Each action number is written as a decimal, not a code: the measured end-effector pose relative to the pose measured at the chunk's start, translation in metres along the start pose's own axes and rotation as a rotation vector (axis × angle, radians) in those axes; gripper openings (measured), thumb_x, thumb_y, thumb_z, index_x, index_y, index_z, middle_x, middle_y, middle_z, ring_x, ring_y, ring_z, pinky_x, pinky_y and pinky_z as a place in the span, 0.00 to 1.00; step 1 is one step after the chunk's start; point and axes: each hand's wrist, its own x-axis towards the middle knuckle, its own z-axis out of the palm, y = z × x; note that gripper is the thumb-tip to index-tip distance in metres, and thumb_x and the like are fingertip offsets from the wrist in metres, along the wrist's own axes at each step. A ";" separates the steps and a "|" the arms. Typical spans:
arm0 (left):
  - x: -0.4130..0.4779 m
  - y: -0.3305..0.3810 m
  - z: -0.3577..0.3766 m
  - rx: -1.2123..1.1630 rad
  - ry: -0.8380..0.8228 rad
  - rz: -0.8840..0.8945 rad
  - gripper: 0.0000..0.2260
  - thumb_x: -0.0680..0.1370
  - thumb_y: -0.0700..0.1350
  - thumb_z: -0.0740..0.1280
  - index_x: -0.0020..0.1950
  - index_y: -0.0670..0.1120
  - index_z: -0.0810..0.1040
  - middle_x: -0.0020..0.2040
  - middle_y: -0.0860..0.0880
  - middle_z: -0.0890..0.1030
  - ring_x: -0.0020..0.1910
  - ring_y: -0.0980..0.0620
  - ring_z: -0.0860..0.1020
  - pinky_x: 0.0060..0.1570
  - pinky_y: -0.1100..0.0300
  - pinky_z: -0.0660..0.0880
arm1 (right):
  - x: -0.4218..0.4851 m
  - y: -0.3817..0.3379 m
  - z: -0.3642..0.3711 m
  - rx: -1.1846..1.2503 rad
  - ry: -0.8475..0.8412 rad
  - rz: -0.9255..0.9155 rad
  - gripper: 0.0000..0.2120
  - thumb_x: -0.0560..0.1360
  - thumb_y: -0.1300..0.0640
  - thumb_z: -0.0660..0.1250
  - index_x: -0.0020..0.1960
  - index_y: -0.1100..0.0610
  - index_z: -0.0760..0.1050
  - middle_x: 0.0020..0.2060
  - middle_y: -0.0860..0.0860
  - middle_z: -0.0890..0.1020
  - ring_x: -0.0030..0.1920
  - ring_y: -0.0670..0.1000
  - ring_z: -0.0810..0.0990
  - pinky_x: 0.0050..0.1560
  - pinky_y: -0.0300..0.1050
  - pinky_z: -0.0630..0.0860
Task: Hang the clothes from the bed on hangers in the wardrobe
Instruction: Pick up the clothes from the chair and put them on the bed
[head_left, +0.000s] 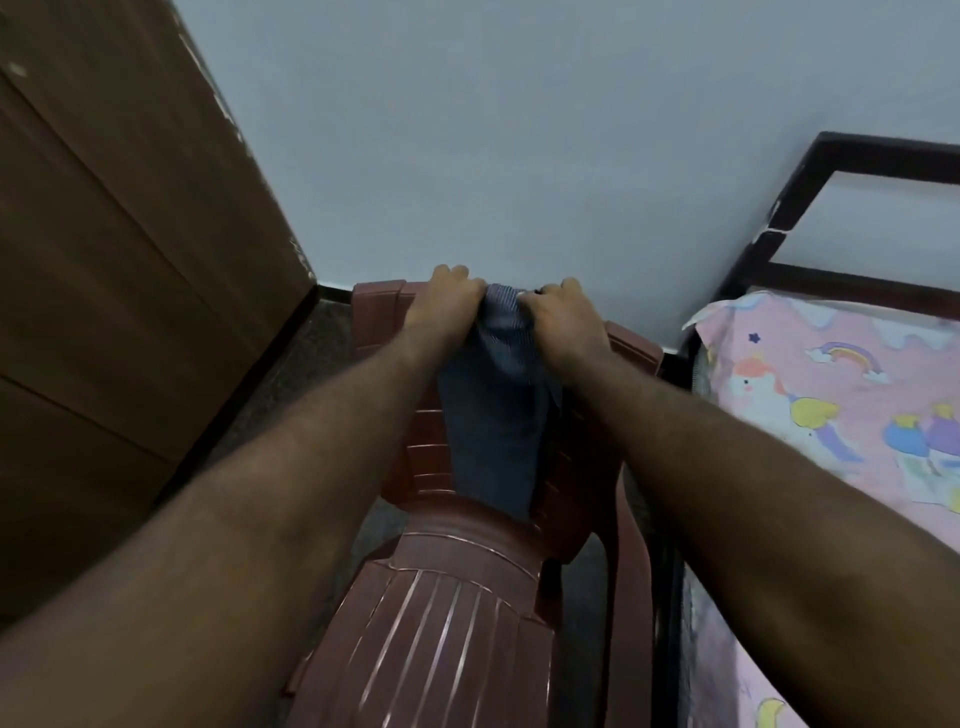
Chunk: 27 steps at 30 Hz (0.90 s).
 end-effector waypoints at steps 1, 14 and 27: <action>0.002 0.003 -0.002 0.014 0.012 -0.004 0.12 0.79 0.34 0.59 0.61 0.38 0.75 0.58 0.39 0.75 0.59 0.39 0.71 0.54 0.49 0.70 | -0.001 0.000 -0.002 0.006 0.016 -0.010 0.11 0.78 0.64 0.58 0.53 0.57 0.78 0.51 0.56 0.80 0.55 0.57 0.72 0.48 0.47 0.69; -0.016 0.028 -0.129 -0.035 0.196 0.184 0.07 0.76 0.32 0.59 0.51 0.39 0.72 0.49 0.40 0.76 0.51 0.41 0.74 0.39 0.53 0.64 | -0.034 -0.007 -0.130 0.097 0.119 0.216 0.12 0.70 0.68 0.62 0.48 0.59 0.80 0.45 0.57 0.83 0.48 0.60 0.79 0.45 0.48 0.76; -0.121 0.203 -0.311 -0.658 0.362 0.536 0.13 0.72 0.33 0.57 0.49 0.42 0.79 0.48 0.43 0.81 0.48 0.43 0.77 0.47 0.52 0.75 | -0.250 0.005 -0.337 0.096 0.514 0.629 0.10 0.70 0.66 0.63 0.47 0.58 0.82 0.45 0.56 0.84 0.49 0.58 0.80 0.43 0.41 0.69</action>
